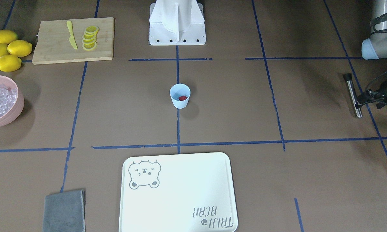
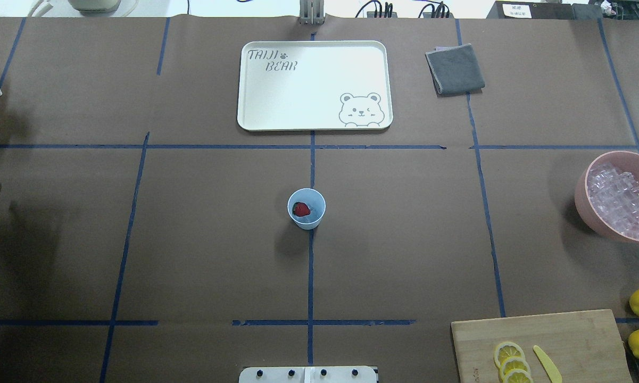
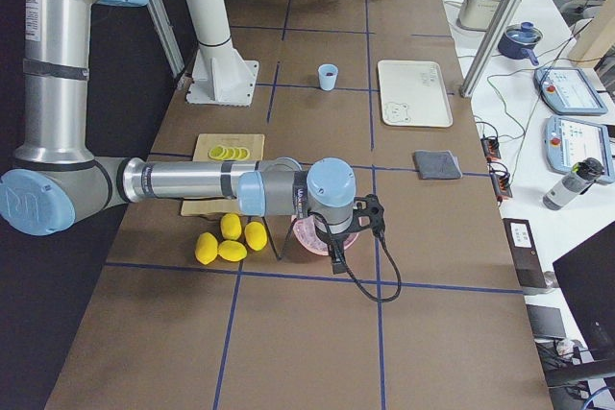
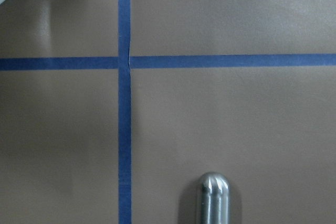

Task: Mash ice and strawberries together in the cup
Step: 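Lower the left gripper onto the metal pestle and grasp it, then lift the pestle upright with the left gripper and carry it toward the cup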

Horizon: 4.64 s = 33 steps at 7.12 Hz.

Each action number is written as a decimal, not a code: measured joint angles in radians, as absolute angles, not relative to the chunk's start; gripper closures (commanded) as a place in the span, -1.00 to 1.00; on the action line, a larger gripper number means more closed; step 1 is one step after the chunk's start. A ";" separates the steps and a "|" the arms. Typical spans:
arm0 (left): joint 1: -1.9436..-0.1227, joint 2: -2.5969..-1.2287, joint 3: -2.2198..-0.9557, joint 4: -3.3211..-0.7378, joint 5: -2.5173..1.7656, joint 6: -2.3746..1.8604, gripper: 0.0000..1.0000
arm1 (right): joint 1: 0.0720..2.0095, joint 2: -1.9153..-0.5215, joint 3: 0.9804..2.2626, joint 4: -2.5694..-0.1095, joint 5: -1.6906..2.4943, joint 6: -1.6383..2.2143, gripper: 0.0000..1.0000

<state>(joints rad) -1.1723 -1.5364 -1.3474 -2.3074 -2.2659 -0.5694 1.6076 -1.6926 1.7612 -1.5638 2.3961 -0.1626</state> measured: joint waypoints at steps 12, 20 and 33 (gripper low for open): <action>-1.105 -1.517 -1.347 -2.312 -2.263 -0.552 0.47 | 1.608 -1.692 1.762 -1.564 2.399 -0.163 -0.98; -1.191 -1.472 -1.601 -2.227 -2.274 -0.480 1.00 | 1.608 -1.677 1.764 -1.565 2.404 -0.163 -0.98; -0.567 -1.902 -1.937 -2.393 -1.424 -0.882 1.00 | 1.608 -1.668 1.785 -1.575 2.468 -0.143 -0.98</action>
